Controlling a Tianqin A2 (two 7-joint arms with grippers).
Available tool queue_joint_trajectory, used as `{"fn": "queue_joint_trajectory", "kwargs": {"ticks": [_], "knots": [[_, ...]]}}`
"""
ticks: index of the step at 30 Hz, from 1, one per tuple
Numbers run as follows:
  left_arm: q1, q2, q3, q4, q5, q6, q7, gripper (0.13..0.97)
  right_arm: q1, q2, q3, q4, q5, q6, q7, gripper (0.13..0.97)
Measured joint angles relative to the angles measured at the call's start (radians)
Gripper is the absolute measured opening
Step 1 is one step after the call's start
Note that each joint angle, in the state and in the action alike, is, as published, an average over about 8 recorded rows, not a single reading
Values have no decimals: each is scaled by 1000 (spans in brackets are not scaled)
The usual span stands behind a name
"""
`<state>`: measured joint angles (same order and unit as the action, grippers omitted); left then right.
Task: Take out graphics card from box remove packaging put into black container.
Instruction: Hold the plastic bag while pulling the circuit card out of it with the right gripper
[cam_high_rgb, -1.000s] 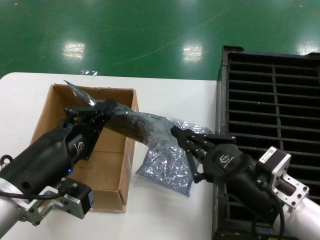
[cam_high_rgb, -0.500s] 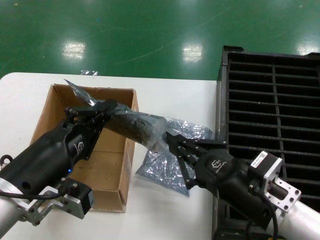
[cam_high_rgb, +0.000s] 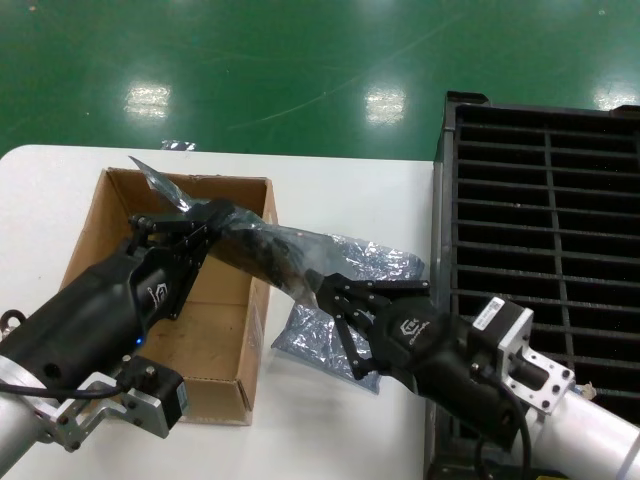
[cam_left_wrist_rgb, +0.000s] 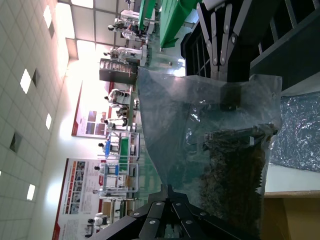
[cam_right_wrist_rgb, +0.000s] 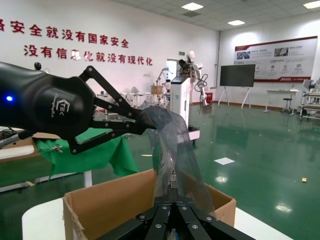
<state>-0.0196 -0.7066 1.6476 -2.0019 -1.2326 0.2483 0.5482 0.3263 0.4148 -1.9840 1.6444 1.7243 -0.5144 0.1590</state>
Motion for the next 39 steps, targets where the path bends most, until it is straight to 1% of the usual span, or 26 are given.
{"fn": "queue_joint_trajectory", "kwargs": {"ticks": [7,20,38,39], "knots": [[0,0,0,0,0,0,0,138,46,-21,-11,-60,-2,-15,1,131],[0,0,0,0,0,0,0,138,130,-47,-47,-153,-21,-58,49,131],[0,0,0,0,0,0,0,138,120,-52,-46,-138,-48,-22,124,131],[0,0,0,0,0,0,0,138,118,-51,-46,-137,-48,-20,127,151]]}}
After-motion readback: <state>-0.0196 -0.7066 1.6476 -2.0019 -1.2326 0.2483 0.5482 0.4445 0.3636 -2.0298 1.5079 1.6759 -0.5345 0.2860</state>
